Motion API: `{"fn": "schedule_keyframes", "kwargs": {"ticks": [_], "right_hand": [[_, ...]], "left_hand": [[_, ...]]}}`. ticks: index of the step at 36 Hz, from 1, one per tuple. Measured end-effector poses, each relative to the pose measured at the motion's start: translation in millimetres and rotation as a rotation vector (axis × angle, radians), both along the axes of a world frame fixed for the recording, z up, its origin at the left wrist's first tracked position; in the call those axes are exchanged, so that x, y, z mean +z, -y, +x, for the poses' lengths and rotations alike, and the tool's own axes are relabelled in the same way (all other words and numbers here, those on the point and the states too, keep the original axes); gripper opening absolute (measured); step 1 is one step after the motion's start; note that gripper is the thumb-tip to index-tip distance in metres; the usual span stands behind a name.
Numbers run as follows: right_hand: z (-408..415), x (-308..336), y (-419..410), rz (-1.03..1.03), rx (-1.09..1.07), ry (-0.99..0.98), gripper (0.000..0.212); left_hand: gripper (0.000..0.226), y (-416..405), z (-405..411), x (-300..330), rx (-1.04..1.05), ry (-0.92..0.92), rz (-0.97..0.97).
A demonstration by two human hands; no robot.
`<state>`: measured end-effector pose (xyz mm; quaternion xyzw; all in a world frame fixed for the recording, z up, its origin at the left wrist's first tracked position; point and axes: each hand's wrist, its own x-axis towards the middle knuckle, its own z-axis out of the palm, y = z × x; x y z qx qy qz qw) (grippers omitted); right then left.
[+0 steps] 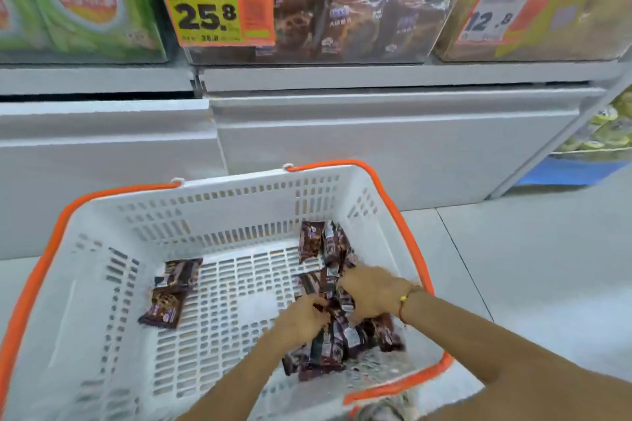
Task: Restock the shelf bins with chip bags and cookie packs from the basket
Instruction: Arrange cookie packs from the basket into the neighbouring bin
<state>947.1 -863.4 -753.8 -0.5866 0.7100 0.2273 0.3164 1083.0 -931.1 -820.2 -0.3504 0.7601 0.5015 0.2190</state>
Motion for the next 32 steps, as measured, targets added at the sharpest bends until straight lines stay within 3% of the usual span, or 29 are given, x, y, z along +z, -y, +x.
{"fn": "schedule_keyframes", "kwargs": {"ticks": [3, 7, 13, 15, 18, 22, 24, 28, 32], "right_hand": [[1, -7, 1, 0.052, 0.001, 0.022, 0.059], [4, -16, 2, 0.054, -0.030, 0.019, 0.063], [2, -9, 10, 0.035, -0.232, 0.137, 0.026], [-2, -1, 12, 0.017, -0.385, 0.222, 0.027], [-10, 21, 15, -0.058, -0.611, 0.349, 0.048], [-21, 61, 15, -0.201, -0.914, 0.739, 0.038], [-27, 83, 15, -0.280, -0.964, 0.866, 0.038], [-41, 125, 18, -0.455, -1.060, 1.082, 0.038], [-46, 166, 22, -0.686, -1.077, 1.204, 0.025]], "left_hand": [[0.040, -5, -5, -5, 0.019, -0.047, -0.115], [0.038, -9, -15, -6, 0.024, -0.053, -0.094], [0.034, -3, -22, 3, 0.099, -0.070, -0.083], [0.037, 4, -24, 9, 0.194, -0.099, -0.044], [0.033, 15, -28, 25, 0.330, -0.164, 0.052], [0.010, 34, -31, 62, 0.397, -0.253, 0.189], [0.007, 47, -29, 86, 0.406, -0.282, 0.236], [0.034, 77, -28, 132, 0.375, -0.354, 0.313], [0.029, 97, -27, 193, 0.282, -0.454, 0.241]]}}
